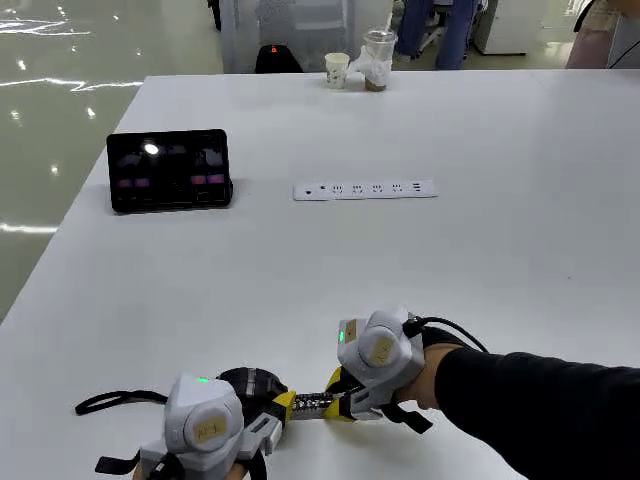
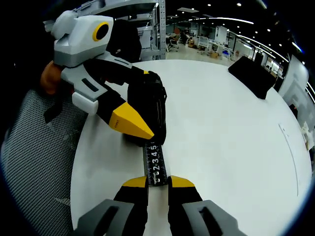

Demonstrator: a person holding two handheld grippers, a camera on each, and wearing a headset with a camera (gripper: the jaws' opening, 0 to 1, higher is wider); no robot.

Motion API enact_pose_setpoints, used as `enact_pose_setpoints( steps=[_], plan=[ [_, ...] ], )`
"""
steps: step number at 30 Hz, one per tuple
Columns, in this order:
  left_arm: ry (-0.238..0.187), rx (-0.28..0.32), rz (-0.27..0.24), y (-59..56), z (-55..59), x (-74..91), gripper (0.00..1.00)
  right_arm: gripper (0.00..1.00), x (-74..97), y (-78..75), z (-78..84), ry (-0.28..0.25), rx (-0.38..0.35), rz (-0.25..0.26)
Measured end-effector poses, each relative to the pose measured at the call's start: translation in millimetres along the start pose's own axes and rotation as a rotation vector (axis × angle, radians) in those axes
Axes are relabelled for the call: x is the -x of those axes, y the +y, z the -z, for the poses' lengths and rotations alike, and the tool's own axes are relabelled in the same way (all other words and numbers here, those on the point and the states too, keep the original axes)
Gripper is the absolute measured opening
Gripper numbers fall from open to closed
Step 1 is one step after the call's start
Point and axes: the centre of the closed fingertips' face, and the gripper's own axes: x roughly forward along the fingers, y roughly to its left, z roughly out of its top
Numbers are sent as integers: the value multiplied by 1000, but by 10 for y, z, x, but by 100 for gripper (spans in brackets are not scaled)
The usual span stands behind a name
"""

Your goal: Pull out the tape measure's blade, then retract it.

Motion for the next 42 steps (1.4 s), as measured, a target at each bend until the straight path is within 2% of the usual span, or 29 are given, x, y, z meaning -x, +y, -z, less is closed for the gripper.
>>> enact_pose_setpoints(
  steps=[42],
  plan=[
    [-3,15,4,7,2,12,57,12,-196,38,-258,-45,-1,-2]
  ],
)
